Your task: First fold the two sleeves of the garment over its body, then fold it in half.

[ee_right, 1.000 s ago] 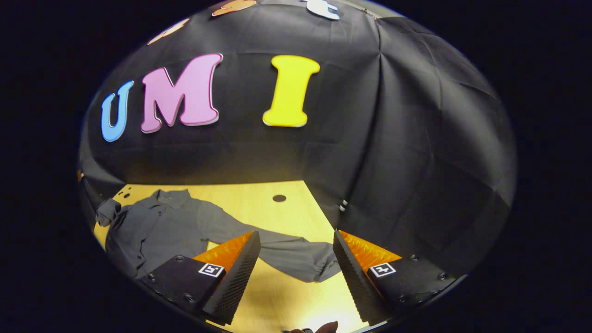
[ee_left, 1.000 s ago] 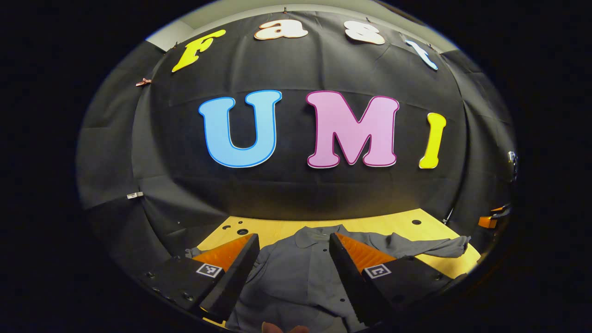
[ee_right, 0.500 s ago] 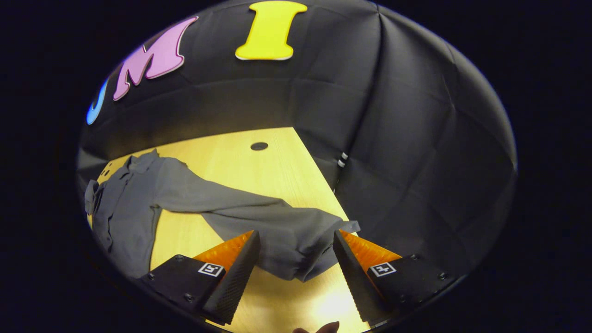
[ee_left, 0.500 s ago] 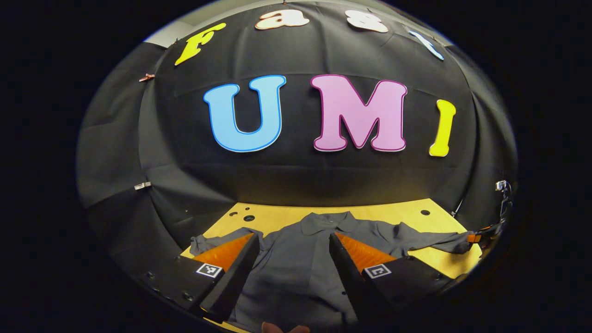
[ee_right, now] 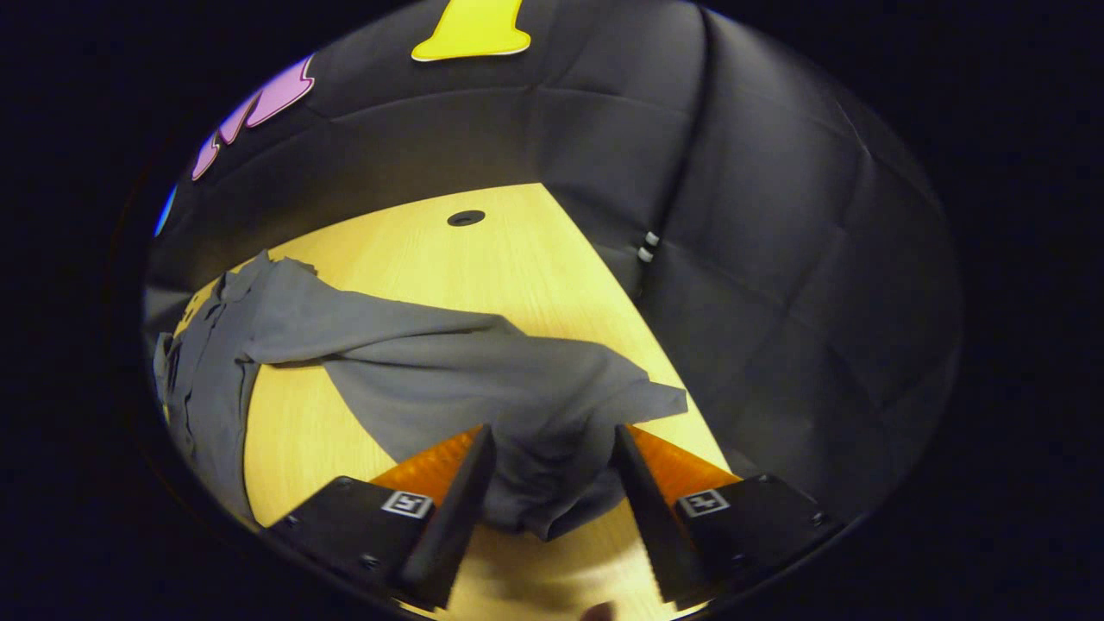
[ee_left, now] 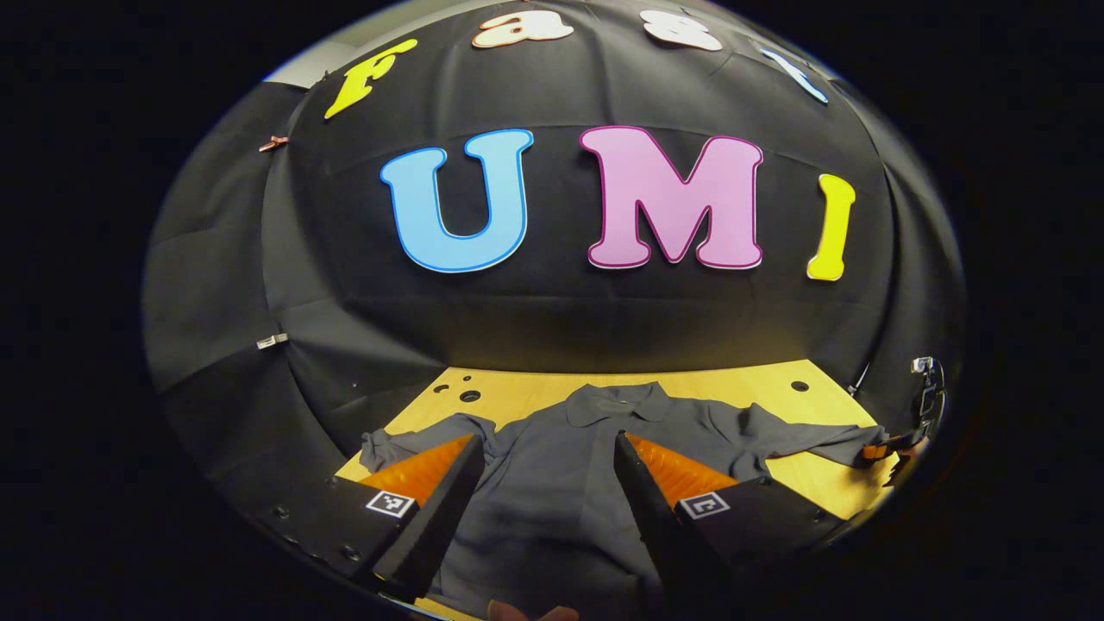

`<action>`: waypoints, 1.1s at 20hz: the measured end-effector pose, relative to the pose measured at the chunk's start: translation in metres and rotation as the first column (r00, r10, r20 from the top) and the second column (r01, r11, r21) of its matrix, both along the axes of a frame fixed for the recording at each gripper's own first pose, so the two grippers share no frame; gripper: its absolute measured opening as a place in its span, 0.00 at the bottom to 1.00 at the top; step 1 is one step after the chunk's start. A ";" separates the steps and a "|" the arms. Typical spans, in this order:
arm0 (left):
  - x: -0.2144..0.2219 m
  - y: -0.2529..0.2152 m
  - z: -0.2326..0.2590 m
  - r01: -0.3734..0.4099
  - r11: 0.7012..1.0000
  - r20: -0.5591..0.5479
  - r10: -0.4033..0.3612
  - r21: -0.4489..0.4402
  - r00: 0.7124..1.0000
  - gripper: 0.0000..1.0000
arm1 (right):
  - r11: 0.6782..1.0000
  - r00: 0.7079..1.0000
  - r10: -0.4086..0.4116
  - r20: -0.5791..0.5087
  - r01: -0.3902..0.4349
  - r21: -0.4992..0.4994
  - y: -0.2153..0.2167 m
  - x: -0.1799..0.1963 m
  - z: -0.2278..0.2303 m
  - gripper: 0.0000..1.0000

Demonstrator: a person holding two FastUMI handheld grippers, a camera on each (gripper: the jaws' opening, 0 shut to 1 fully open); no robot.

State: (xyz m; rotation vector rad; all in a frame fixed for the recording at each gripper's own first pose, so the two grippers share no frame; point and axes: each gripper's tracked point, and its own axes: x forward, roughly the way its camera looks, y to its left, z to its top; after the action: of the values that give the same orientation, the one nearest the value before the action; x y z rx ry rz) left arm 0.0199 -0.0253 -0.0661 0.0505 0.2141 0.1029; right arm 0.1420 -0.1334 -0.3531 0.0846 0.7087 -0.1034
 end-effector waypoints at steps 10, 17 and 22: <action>-0.011 0.026 0.005 0.032 0.999 0.027 -0.032 -0.028 0.999 0.94 | 0.999 0.994 -0.040 0.098 0.039 0.015 0.000 -0.024 0.047 0.05; -0.012 0.076 -0.002 0.125 0.991 0.047 -0.123 -0.053 0.991 0.93 | 0.996 0.975 -0.057 0.215 0.071 -0.060 0.049 -0.088 0.122 0.05; -0.009 0.120 -0.004 0.171 0.984 0.071 -0.167 -0.047 0.983 0.94 | 0.994 0.943 -0.080 0.324 0.099 -0.045 0.116 -0.118 0.187 0.05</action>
State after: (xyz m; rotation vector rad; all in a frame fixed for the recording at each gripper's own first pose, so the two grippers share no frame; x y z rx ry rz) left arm 0.0108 0.0946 -0.0703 0.0127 0.1447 -0.0706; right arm 0.0242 -0.0178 -0.1664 0.0736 0.3743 -0.1935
